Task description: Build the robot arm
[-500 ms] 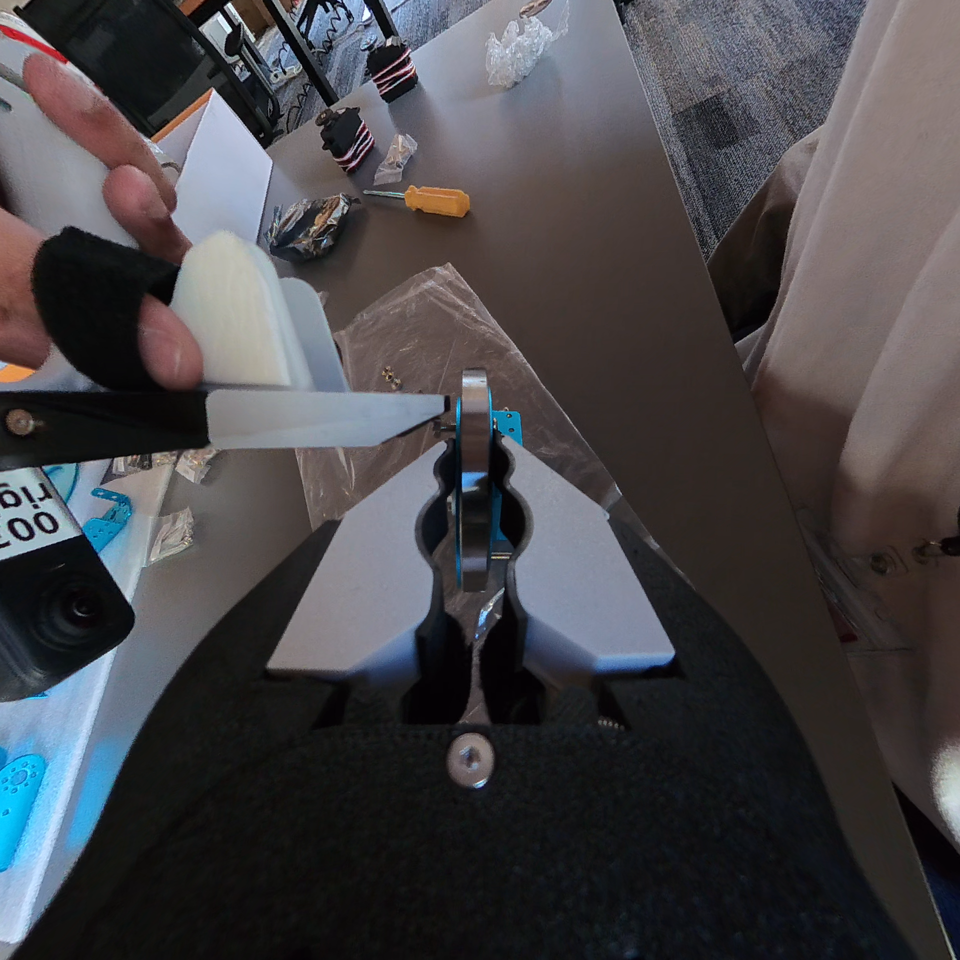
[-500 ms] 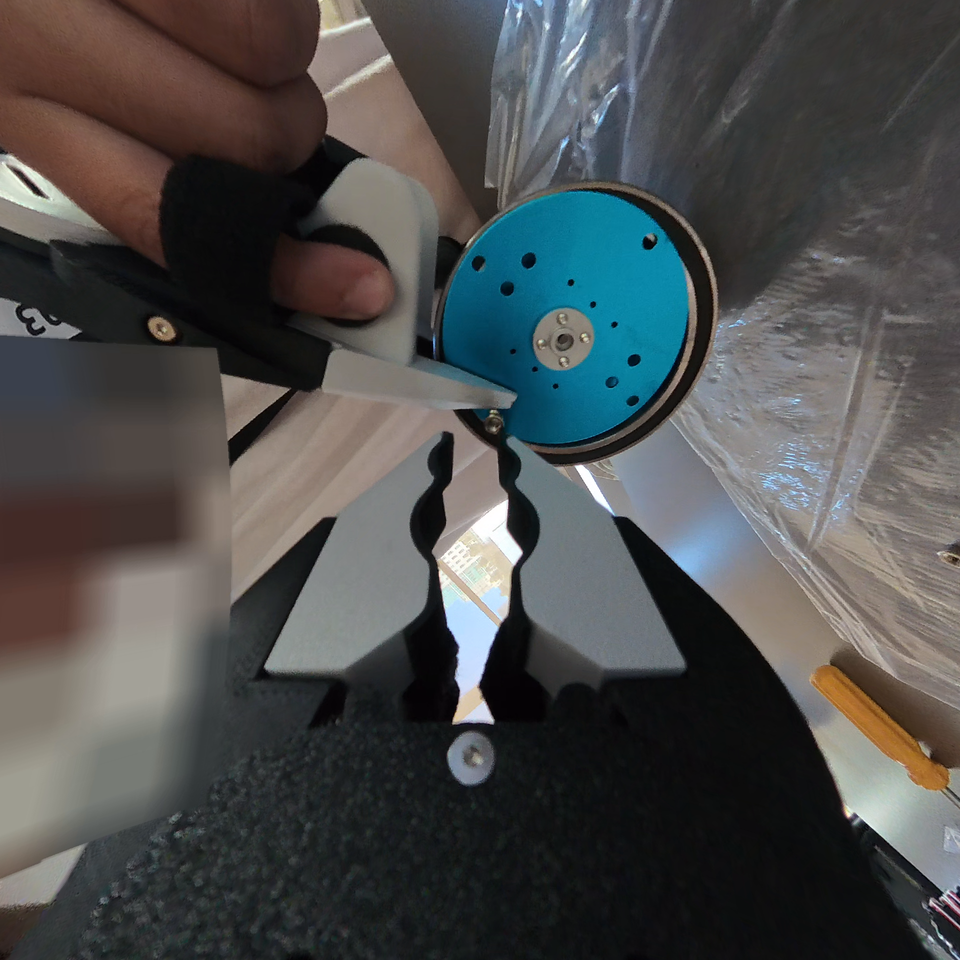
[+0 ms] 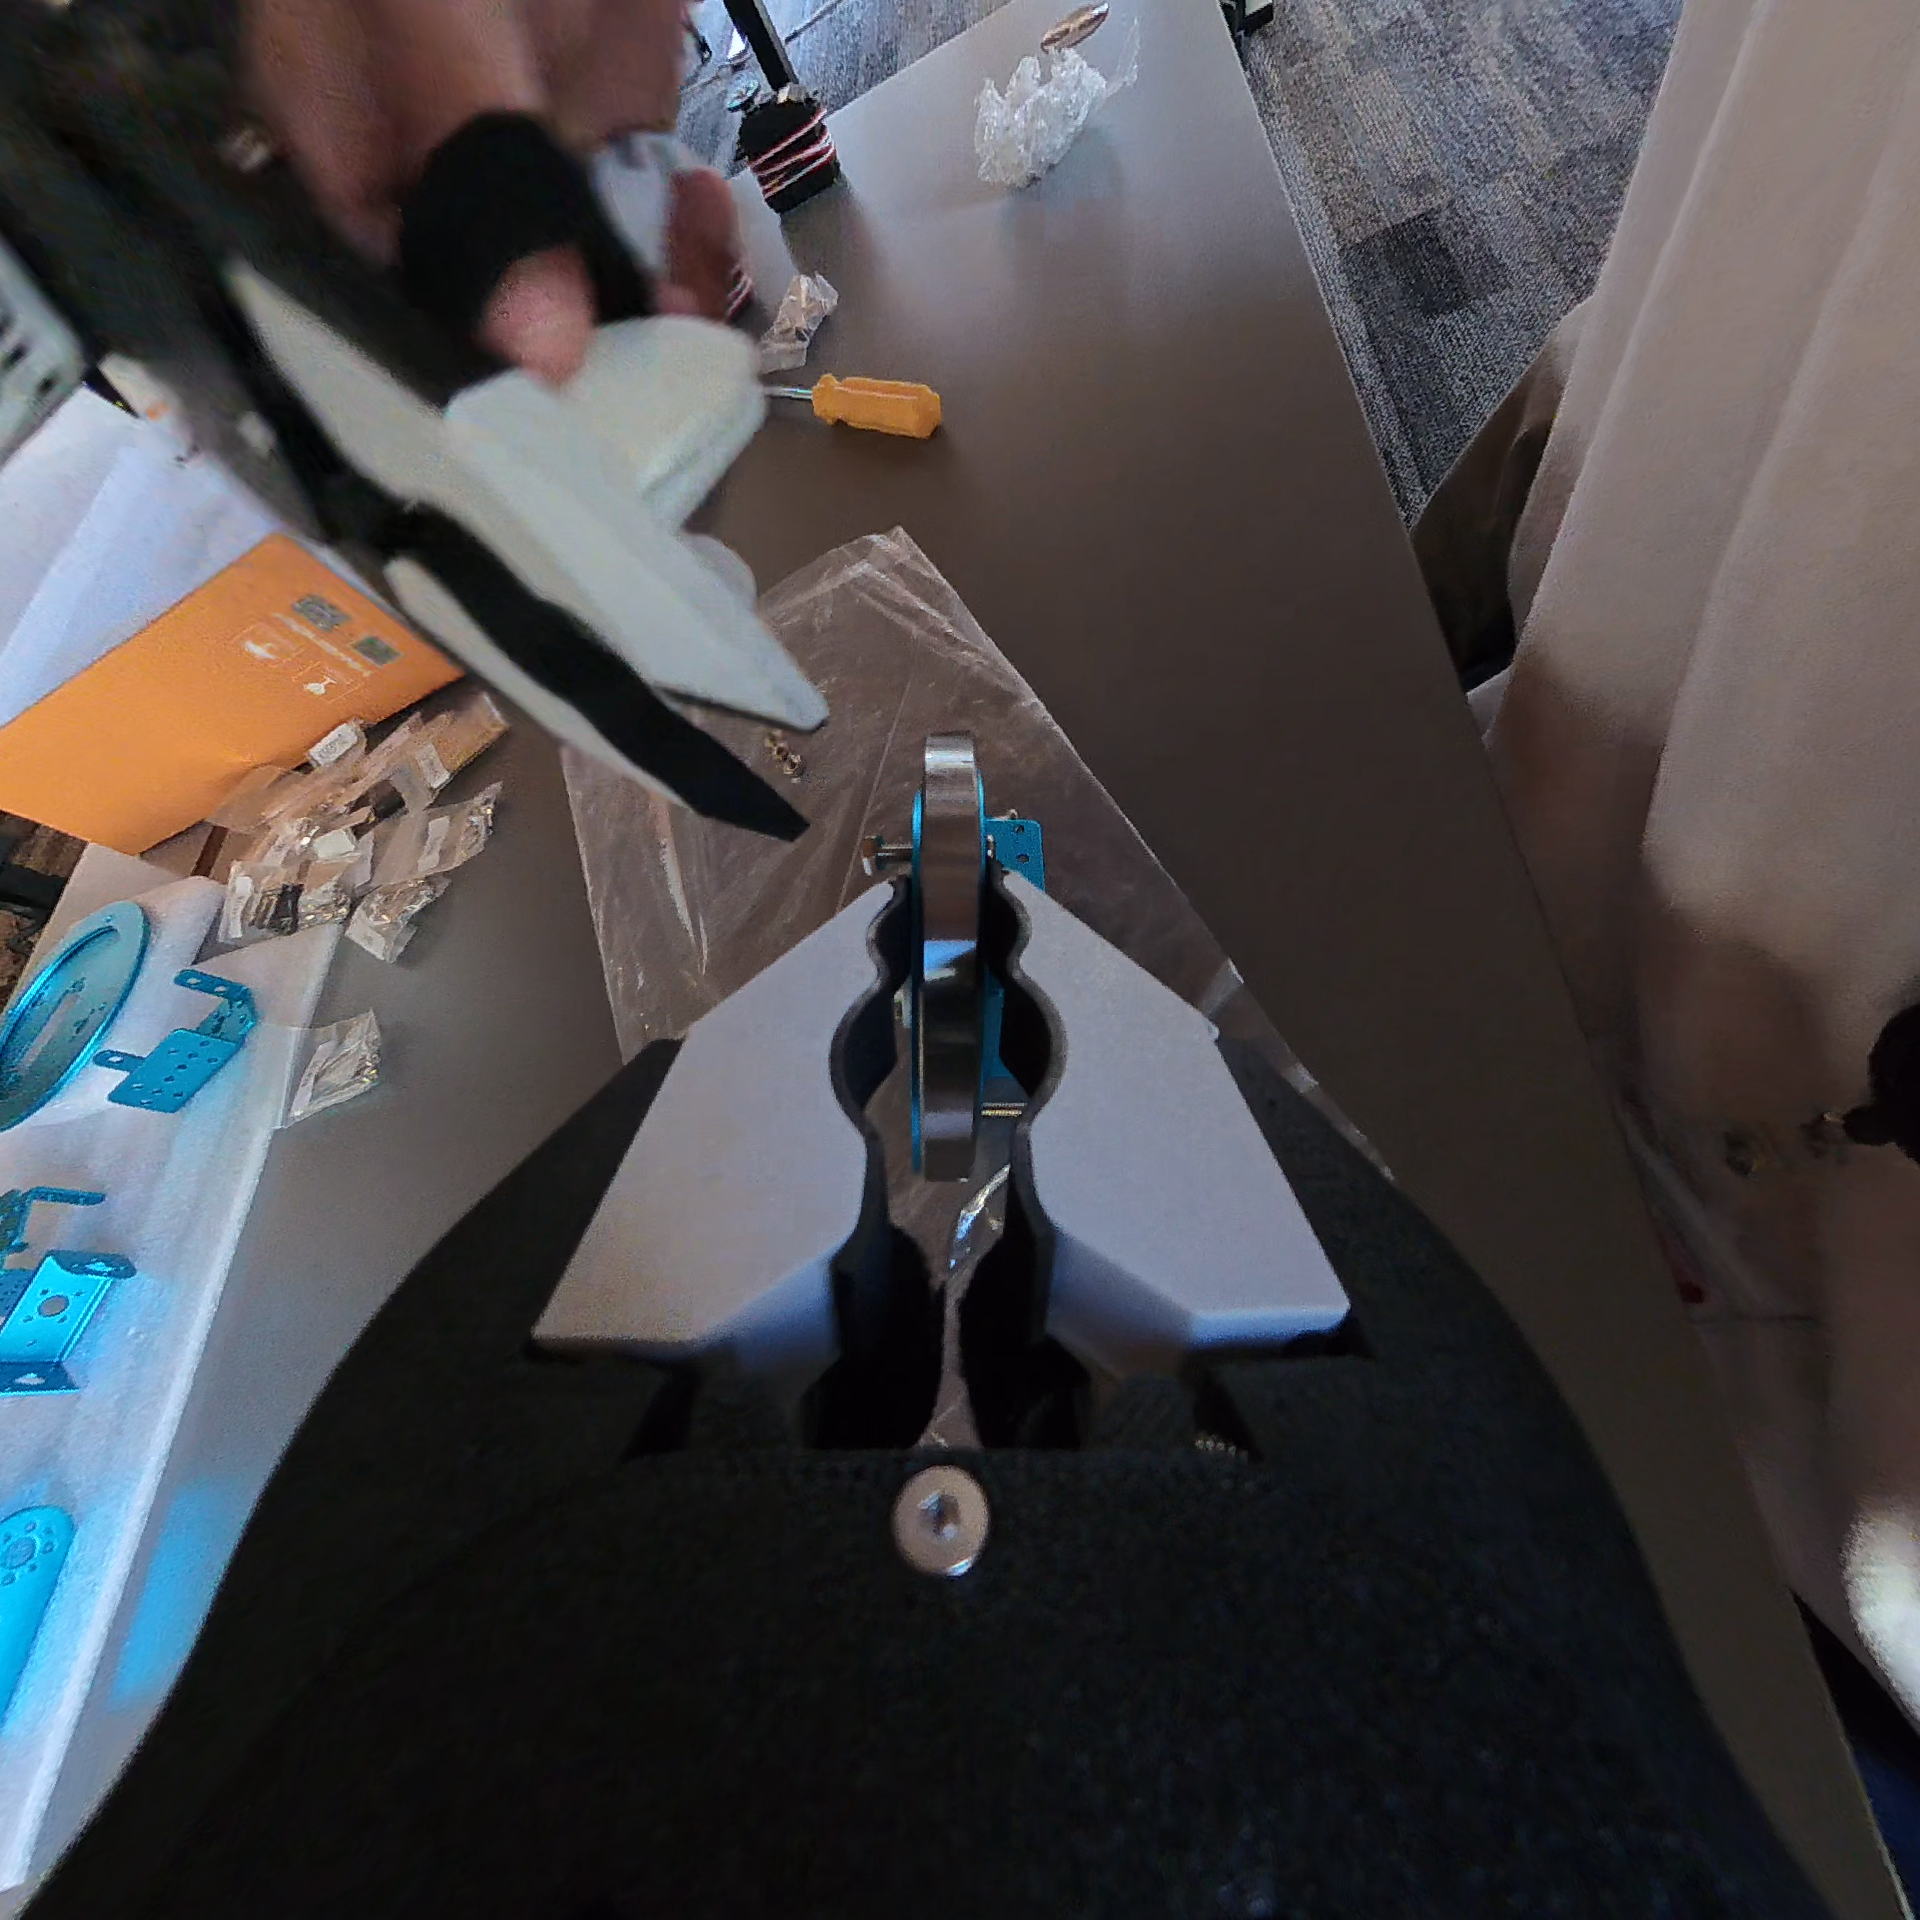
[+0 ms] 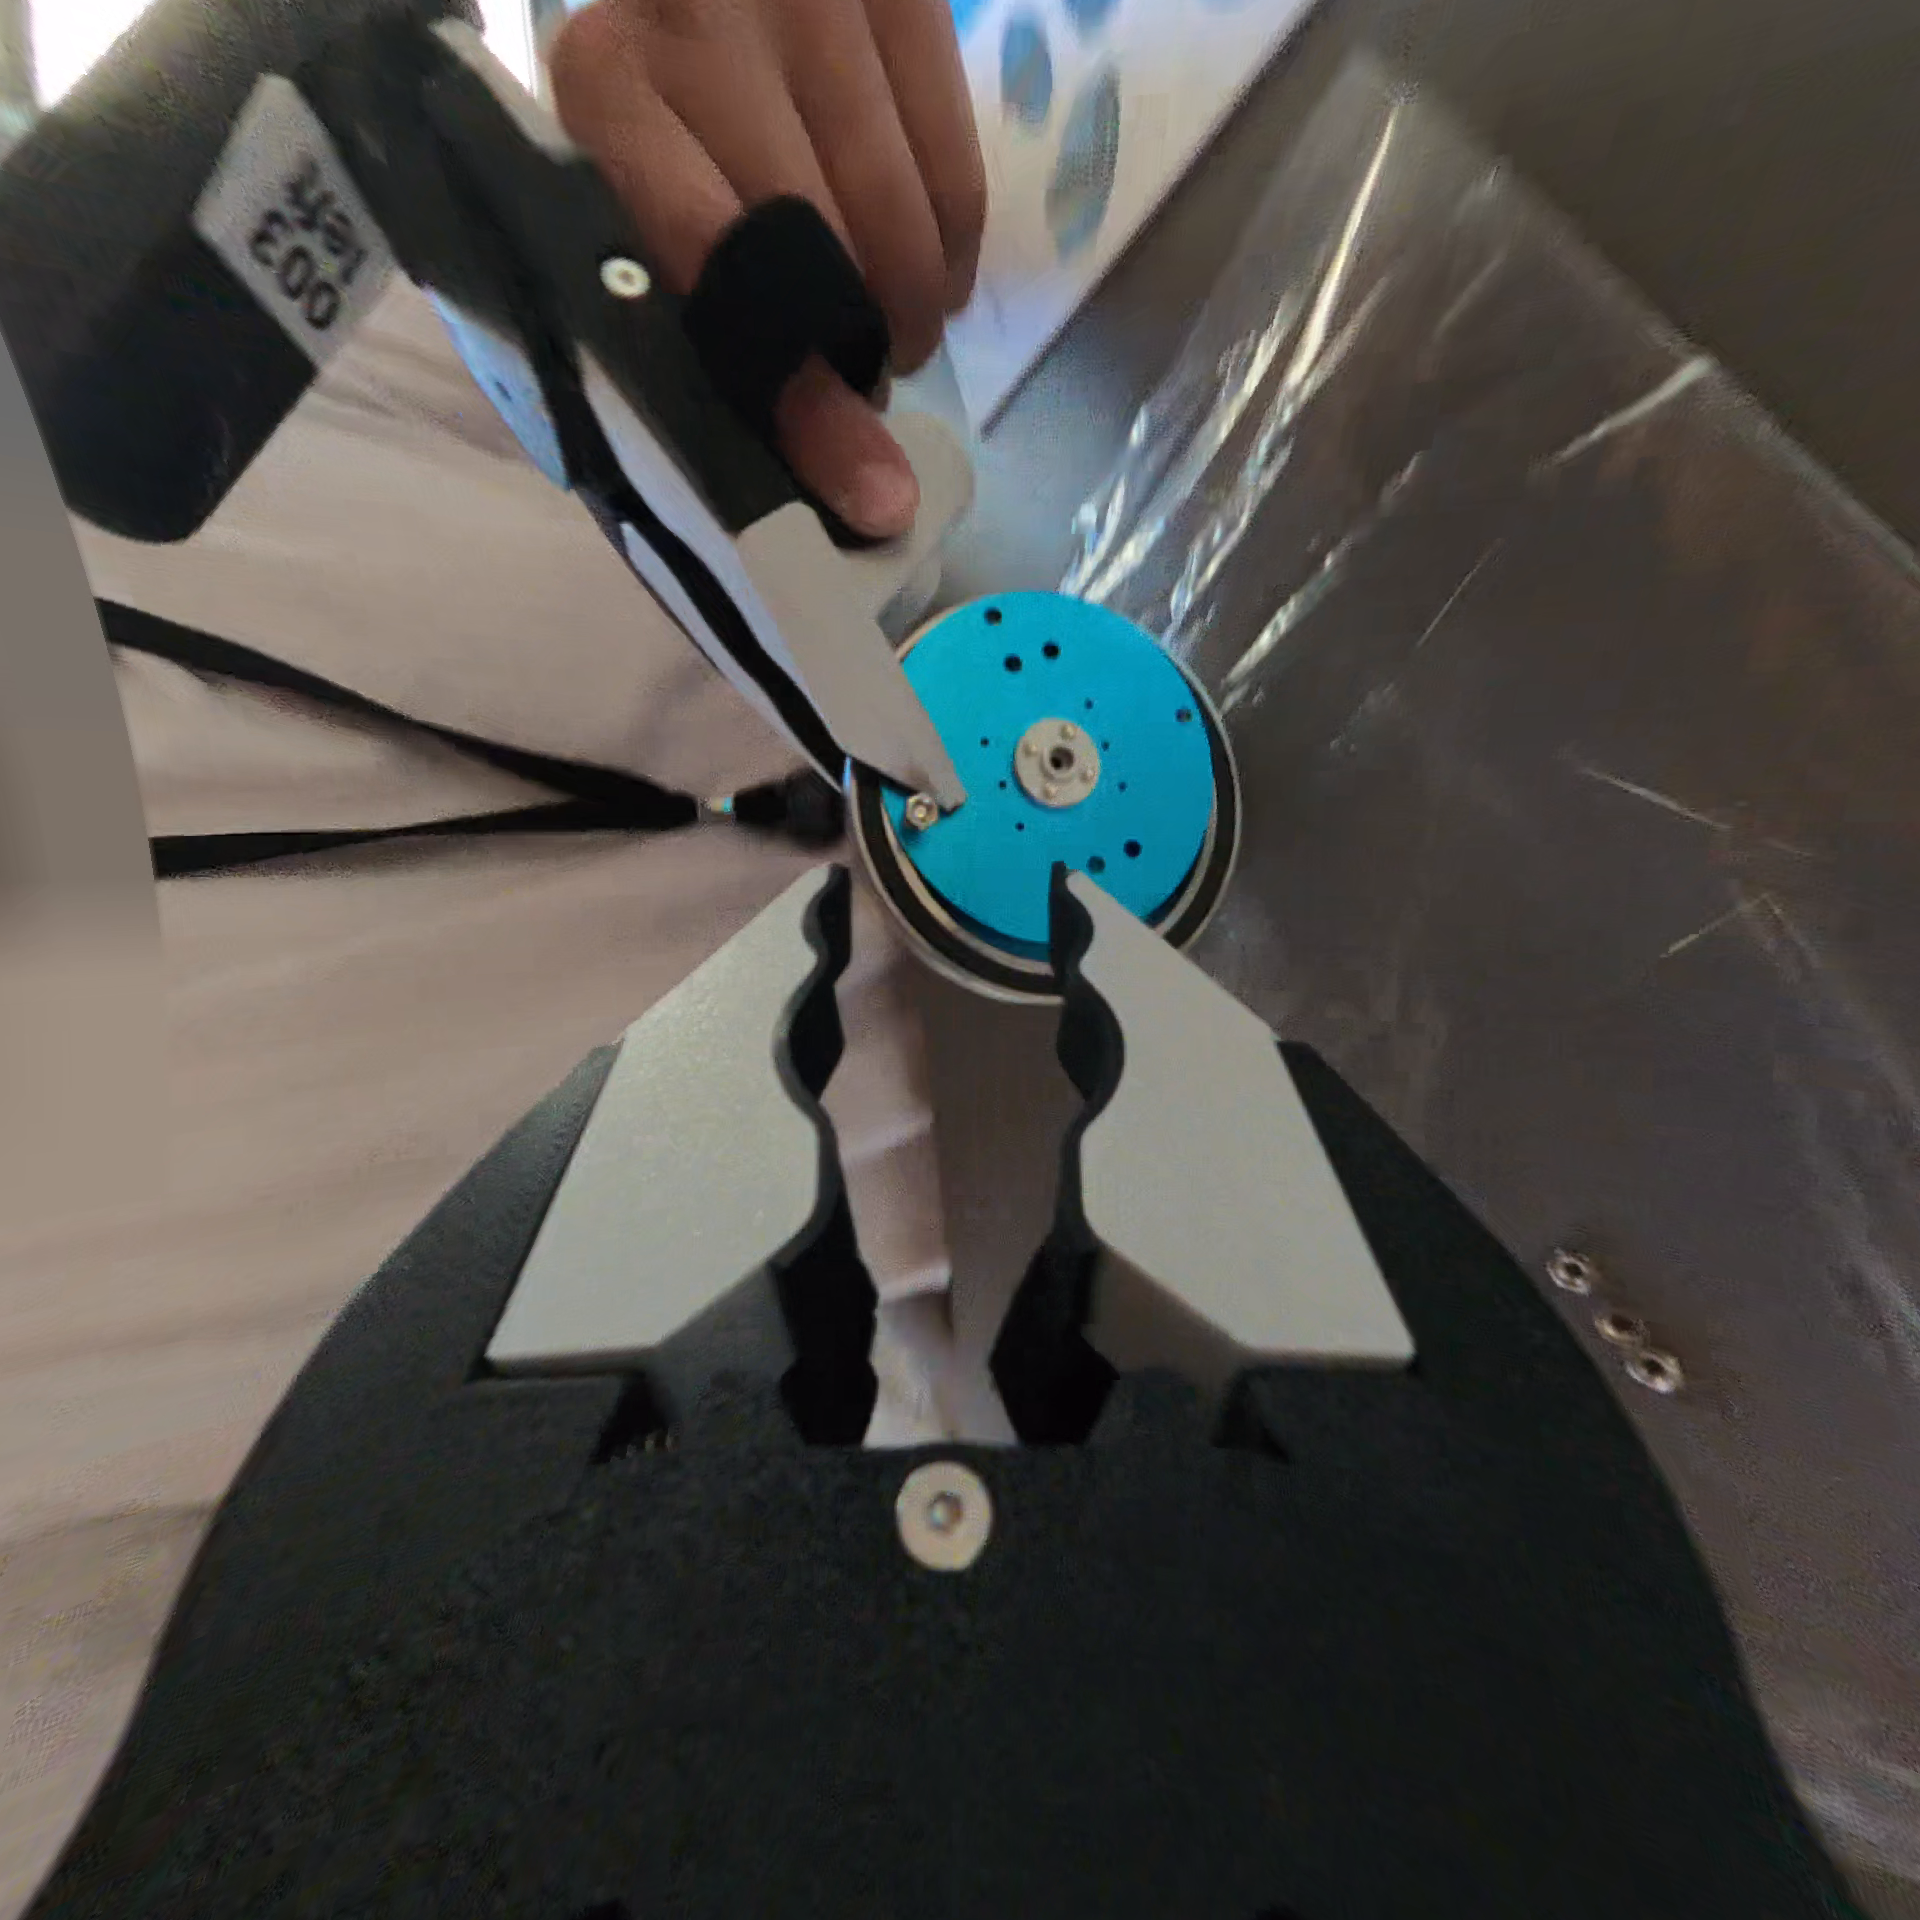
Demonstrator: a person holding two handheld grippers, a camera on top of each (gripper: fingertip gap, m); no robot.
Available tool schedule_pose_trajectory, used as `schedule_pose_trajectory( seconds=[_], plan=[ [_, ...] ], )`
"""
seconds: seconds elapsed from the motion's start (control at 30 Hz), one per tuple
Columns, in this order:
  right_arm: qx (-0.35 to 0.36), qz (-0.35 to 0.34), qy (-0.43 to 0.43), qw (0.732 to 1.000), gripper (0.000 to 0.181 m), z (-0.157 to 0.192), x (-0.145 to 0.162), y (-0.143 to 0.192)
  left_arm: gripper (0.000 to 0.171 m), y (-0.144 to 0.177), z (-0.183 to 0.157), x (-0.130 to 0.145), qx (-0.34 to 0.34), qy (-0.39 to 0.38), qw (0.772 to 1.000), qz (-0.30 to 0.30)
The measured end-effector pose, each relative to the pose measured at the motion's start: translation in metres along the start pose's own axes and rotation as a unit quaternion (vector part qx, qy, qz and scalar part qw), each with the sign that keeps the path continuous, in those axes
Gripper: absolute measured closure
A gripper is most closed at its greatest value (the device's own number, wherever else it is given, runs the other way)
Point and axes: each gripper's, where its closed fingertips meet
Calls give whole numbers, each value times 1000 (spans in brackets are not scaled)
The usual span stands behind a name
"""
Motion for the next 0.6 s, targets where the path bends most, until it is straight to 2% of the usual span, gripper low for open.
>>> schedule_pose_trajectory(
  seconds=[0.07, 0.13, 0.2, 0.33, 0.6],
  plan=[
    [-4, -122, 37, 992, 133, 12, -3, 1, 159, 0, 1, 0, 0, 2, 1000, 0],
    [-12, -246, 30, 969, 120, 23, -7, 3, 159, 0, 1, 0, 0, 4, 1000, 0],
    [7, -304, 16, 953, 109, 23, -2, -4, 159, -1, 0, -1, 1, 2, 1000, 0],
    [37, -342, 23, 939, 97, 33, 1, -24, 159, -1, -1, -1, 0, -4, 1000, 3],
    [31, -359, 20, 933, 98, 43, -4, -26, 159, -1, 0, -1, 0, -2, 1000, 2]
  ],
)
Point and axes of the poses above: each gripper's, where its closed fingertips meet, y back along the fingers, x out of its underside, z = x × y across the jaws, and after that the axes turned 5 degrees about -z, right-handed
